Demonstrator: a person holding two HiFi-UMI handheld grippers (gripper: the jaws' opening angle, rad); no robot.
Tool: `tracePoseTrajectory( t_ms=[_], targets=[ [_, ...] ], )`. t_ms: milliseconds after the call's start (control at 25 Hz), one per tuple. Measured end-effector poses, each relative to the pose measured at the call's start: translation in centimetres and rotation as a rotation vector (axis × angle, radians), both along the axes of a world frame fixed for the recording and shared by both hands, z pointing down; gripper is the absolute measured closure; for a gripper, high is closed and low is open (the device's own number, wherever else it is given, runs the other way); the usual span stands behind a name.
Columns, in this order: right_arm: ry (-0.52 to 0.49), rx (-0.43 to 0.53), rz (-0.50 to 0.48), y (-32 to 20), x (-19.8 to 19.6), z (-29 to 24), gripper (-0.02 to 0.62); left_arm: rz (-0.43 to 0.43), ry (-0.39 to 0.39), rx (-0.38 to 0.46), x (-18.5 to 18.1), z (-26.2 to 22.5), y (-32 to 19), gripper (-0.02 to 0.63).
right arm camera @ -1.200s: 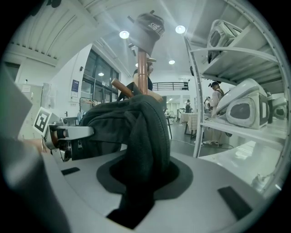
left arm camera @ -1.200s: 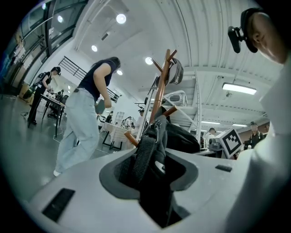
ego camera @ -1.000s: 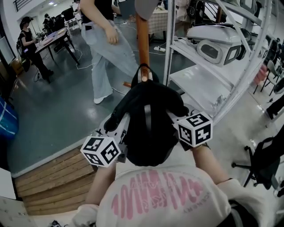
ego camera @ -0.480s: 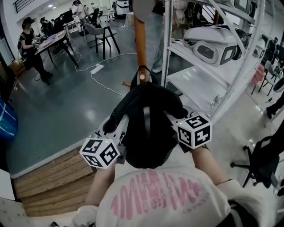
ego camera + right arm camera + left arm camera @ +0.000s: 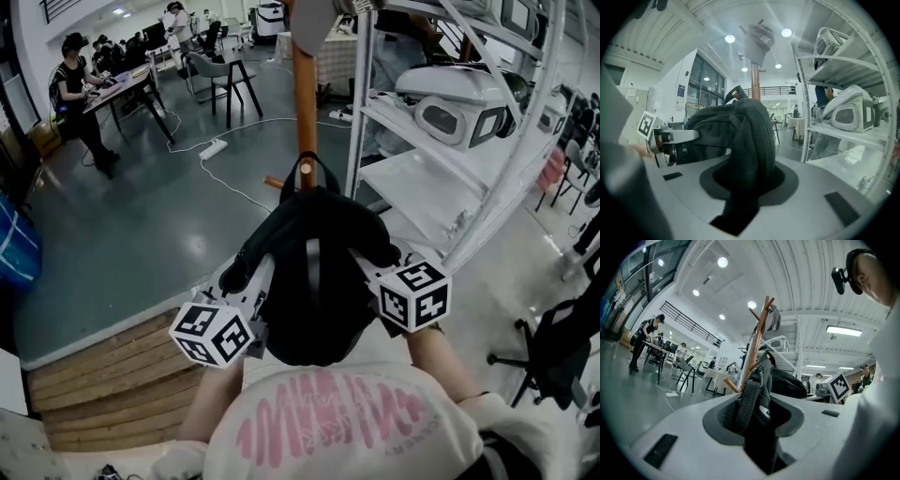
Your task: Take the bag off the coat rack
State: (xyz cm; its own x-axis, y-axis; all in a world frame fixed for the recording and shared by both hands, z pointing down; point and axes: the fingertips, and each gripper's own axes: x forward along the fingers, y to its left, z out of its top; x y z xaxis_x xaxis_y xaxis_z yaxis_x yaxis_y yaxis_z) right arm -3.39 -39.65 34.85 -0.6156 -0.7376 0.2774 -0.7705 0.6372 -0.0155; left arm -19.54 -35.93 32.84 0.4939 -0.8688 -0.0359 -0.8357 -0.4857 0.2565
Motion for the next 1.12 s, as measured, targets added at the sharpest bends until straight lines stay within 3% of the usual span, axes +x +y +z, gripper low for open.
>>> tracePoseTrajectory(
  t_ms=[720, 1120],
  targets=[
    [-0.017, 0.007, -0.078, 3.1, 0.3, -1.6, 0.489, -0.064, 0.003, 0.026, 0.5, -1.7, 3.5, 0.486],
    [-0.035, -0.011, -0.099, 6.4, 2.8, -2.4, 0.488, -0.090, -0.008, 0.043, 3.0, -3.0, 7.1, 0.486]
  ],
)
